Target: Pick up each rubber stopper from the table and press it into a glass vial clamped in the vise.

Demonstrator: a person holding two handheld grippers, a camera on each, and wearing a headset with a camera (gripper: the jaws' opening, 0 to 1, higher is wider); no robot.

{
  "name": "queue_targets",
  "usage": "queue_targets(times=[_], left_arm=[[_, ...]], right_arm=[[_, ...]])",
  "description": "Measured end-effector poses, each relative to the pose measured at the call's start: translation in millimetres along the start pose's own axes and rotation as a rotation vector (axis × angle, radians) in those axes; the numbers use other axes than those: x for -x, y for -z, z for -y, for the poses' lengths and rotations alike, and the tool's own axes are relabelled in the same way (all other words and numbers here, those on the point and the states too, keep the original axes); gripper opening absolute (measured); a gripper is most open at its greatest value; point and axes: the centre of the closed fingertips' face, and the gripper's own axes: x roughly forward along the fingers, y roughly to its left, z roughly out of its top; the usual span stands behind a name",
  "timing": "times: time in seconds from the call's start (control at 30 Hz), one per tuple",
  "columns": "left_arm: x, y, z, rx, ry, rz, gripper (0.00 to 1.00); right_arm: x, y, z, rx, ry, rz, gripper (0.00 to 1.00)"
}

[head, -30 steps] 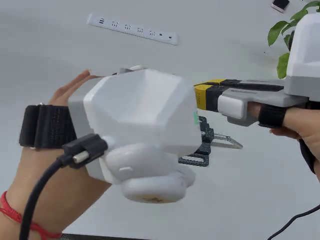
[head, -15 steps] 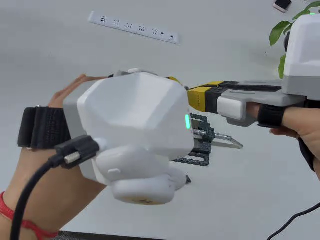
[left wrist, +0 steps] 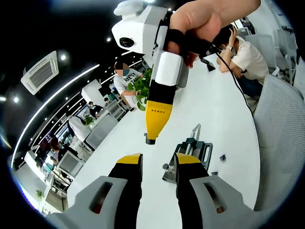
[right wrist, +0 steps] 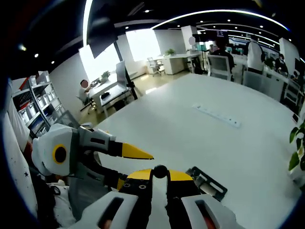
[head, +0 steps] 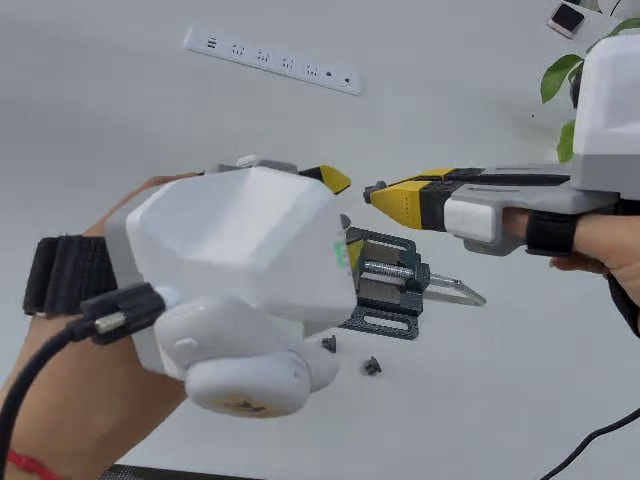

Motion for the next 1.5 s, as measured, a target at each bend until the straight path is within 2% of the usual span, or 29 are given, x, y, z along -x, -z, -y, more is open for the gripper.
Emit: queue_targets(times=[0.2,0.27,0.5,0.53,0.73,0.87,0.93,1.07,1.23,1.27,1.5], left_arm=[[7.5,10.3,0.3,0.097,0.016,0.024,0.32],[9.3,15.8,0.7,0.108,0.020,0.023,0.35],[14.4,26.5,5.5,0.187,0.049,0.062,0.45],[14.7,30.0,6.3,0.209,0.052,0.062,0.47],[17.7,42.9,15.3,0.248,0.086,0.085,0.59],[18.1,51.2,22.2,0.312,0.118,0.095,0.67],[17.8,54.3,24.2,0.315,0.119,0.102,0.74],[18.1,57.6,28.9,0.346,0.138,0.116,0.80],[17.6,67.5,36.5,0.352,0.160,0.104,0.88],[17.3,71.7,38.5,0.357,0.165,0.087,0.89],[15.1,76.7,47.5,0.383,0.193,0.093,0.96]], right_arm=[[-0.7,-0.8,7.9,0.036,-0.014,-0.042,0.05],[-1.9,-1.5,11.5,0.051,-0.020,-0.061,0.05],[-10.5,-0.6,15.4,0.126,-0.058,-0.140,0.05],[-12.3,0.3,16.1,0.146,-0.064,-0.160,0.05],[-24.4,5.6,21.2,0.230,-0.092,-0.244,0.05],[-34.9,14.2,25.2,0.288,-0.108,-0.314,0.05],[-41.5,18.3,25.6,0.317,-0.123,-0.340,0.05],[-53.8,27.8,32.4,0.368,-0.132,-0.398,0.05],[-67.3,39.7,44.0,0.430,-0.134,-0.466,0.05],[-71.3,42.7,47.5,0.445,-0.135,-0.483,0.05],[-85.1,55.3,59.2,0.491,-0.134,-0.543,0.05]])
